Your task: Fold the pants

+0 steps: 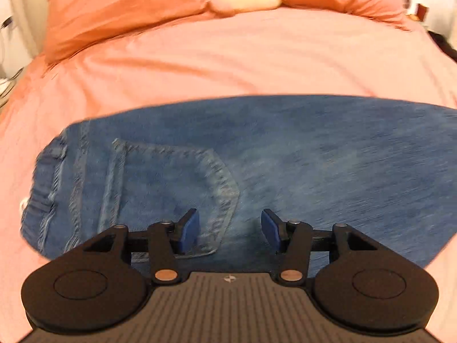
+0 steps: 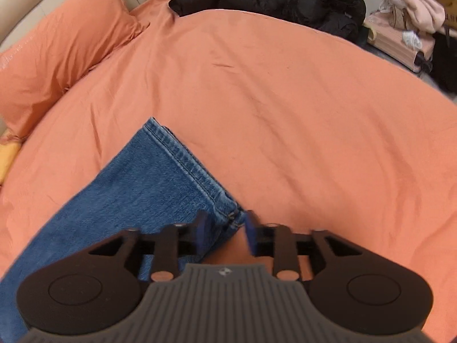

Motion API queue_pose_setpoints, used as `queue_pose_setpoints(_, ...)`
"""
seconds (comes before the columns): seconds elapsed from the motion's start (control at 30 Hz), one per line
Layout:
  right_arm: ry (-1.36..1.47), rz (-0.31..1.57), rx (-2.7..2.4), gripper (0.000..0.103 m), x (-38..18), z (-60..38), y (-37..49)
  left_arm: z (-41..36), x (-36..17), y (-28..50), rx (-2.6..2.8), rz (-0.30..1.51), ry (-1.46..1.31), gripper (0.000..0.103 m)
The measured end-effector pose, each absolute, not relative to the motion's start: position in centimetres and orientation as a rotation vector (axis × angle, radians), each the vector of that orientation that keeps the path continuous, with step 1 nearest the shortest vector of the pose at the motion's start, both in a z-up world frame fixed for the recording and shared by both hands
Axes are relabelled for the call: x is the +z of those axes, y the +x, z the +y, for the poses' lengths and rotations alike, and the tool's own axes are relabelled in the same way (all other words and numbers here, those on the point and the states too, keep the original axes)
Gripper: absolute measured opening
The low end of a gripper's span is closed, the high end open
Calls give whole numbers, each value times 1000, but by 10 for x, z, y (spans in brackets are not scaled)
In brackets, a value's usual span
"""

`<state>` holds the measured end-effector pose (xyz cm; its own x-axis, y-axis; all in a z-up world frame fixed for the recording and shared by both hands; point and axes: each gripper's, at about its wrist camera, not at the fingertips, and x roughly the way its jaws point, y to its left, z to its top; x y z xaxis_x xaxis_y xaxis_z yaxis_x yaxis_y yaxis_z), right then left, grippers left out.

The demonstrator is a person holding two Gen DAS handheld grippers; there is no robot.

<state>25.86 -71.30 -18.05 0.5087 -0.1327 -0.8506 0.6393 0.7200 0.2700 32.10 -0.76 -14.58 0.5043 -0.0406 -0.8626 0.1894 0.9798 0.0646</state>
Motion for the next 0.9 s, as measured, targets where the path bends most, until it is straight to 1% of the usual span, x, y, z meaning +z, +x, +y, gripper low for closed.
queue_pose_setpoints(0.17,819,909,-483,33,-195,-725,242,-50,-138,332,-251,1018,179,60)
queue_pose_setpoints(0.27,888,888,-478,34,-208,-728,240,-79,-139,337,-323,1010,187,60)
queue_pose_setpoints(0.4,961,863,-462,34,-226,-731,241,-122,-147,344,-429,1017,210,60)
queue_pose_setpoints(0.57,1047,780,-412,34,-244,-737,239,-179,-167,357,-553,1024,253,59)
queue_pose_setpoints(0.6,1052,766,-396,32,-247,-737,239,-192,-171,362,-577,1025,256,57)
queue_pose_setpoints(0.63,1041,761,-387,23,-248,-736,239,-203,-175,366,-597,1025,259,56)
queue_pose_setpoints(0.7,997,763,-370,14,-246,-734,240,-226,-182,373,-618,1014,268,56)
queue_pose_setpoints(0.73,988,757,-358,11,-245,-734,239,-237,-185,378,-626,1009,267,56)
queue_pose_setpoints(0.9,942,768,-326,9,-236,-734,240,-288,-204,408,-631,994,275,51)
